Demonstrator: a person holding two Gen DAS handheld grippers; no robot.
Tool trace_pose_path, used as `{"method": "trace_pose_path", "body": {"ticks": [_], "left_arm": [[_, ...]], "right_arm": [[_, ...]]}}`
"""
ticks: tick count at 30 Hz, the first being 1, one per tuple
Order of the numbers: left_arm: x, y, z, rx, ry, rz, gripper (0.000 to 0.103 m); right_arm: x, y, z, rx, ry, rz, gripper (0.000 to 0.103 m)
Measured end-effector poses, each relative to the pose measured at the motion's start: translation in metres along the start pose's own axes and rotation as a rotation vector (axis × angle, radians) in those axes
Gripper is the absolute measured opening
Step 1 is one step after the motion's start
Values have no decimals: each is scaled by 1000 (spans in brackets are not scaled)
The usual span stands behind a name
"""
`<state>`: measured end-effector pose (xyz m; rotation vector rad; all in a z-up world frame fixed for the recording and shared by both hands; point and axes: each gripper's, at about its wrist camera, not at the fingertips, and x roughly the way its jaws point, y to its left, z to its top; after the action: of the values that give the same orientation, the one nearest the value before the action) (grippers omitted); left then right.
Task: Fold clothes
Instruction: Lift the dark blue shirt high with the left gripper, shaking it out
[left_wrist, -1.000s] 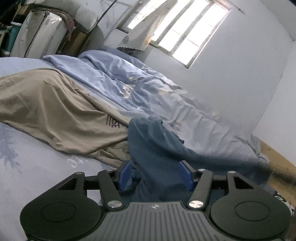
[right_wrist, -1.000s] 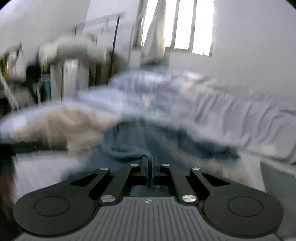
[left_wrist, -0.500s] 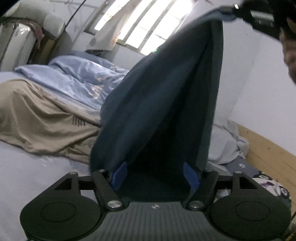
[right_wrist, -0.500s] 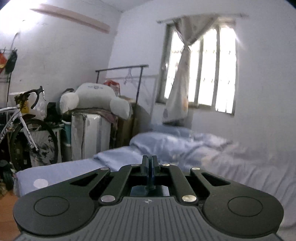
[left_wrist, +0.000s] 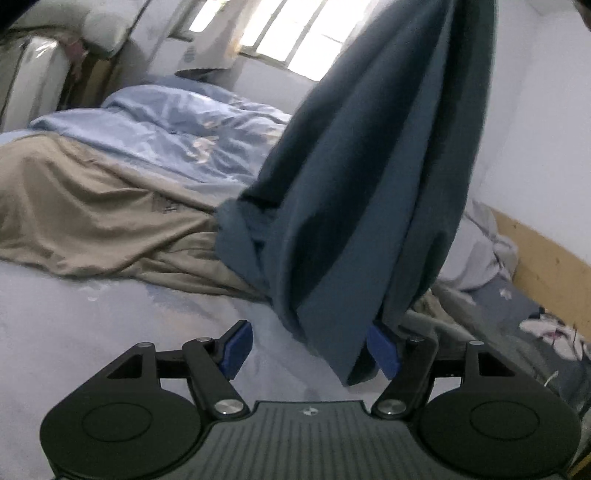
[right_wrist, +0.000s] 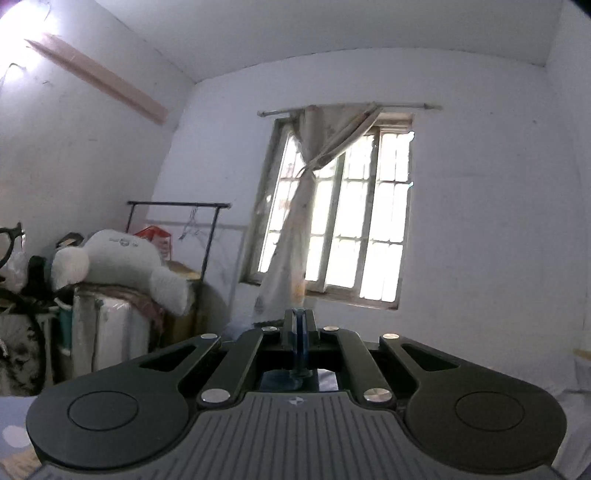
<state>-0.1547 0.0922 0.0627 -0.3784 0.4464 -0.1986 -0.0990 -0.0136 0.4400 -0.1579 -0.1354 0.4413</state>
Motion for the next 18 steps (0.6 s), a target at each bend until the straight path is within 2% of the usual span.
{"method": "trace_pose_path", "body": {"ticks": [8, 11, 14, 18], "left_arm": [[20, -54, -16, 206, -13, 7, 68], [25, -67, -21, 256, -17, 73, 69], [40, -63, -23, 227, 29, 133, 68], [52, -61, -27, 216, 83, 147, 66]], "right_arm": [[-1, 5, 9, -39, 3, -12, 2], [-4, 8, 8, -44, 6, -9, 2], [-8, 11, 8, -52, 7, -5, 2], [-14, 8, 9, -65, 9, -18, 2]]}}
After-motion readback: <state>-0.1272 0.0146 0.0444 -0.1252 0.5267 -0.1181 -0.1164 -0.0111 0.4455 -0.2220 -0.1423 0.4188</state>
